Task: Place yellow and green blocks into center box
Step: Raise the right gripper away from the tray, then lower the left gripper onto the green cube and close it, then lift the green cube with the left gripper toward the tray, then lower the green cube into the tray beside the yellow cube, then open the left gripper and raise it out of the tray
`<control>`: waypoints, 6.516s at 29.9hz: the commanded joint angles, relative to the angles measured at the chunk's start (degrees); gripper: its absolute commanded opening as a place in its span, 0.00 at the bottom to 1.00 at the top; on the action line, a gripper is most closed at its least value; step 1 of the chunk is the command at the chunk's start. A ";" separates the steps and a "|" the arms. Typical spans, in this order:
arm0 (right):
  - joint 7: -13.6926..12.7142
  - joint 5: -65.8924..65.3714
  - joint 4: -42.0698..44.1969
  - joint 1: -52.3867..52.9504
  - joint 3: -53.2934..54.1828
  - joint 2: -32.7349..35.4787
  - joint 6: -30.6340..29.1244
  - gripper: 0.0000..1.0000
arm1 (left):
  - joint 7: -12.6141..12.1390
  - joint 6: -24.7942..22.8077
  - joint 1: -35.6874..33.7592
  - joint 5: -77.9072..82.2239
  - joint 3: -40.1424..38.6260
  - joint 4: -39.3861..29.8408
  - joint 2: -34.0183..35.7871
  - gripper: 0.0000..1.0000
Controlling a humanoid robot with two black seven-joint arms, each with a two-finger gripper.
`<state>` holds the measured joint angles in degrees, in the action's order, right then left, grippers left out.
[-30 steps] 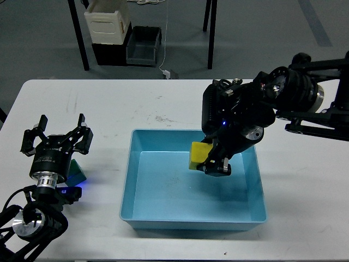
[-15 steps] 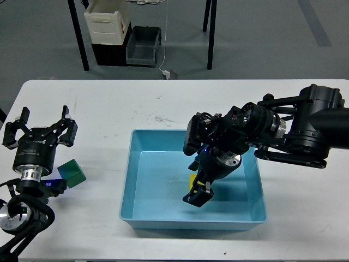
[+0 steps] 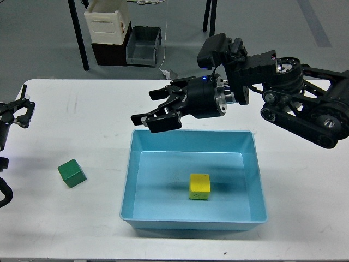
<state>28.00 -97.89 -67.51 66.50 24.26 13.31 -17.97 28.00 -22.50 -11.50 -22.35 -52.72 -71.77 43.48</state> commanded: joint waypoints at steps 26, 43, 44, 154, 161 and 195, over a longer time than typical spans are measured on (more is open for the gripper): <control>-14.20 22.47 -22.32 -60.95 61.16 -13.13 5.40 0.97 | 0.00 10.63 -19.79 92.91 -1.95 3.04 4.68 1.00; -13.50 23.79 -22.85 -69.75 67.32 -13.14 5.31 0.98 | 0.00 -0.35 -31.02 132.45 21.48 -14.45 13.74 0.87; -13.50 23.71 -22.85 -69.75 67.49 -13.14 5.31 0.98 | 0.00 -0.53 -32.78 134.57 24.65 -14.45 13.65 0.88; -12.88 23.71 -22.76 -75.29 67.58 -13.31 5.57 0.98 | 0.00 1.59 -64.88 137.49 52.54 -4.43 -11.13 0.32; -12.88 23.71 -22.67 -75.29 67.58 -13.31 5.57 0.98 | 0.00 -1.85 -65.14 137.93 58.42 -5.67 -16.14 0.34; -13.14 23.79 -24.25 -72.92 66.88 -13.31 5.40 1.00 | 0.00 -3.08 -57.68 108.54 49.66 2.42 -22.03 1.00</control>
<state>15.10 -74.11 -91.72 -7.93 91.17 0.00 -12.55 28.00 -25.56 -70.66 100.52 2.04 -69.75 21.18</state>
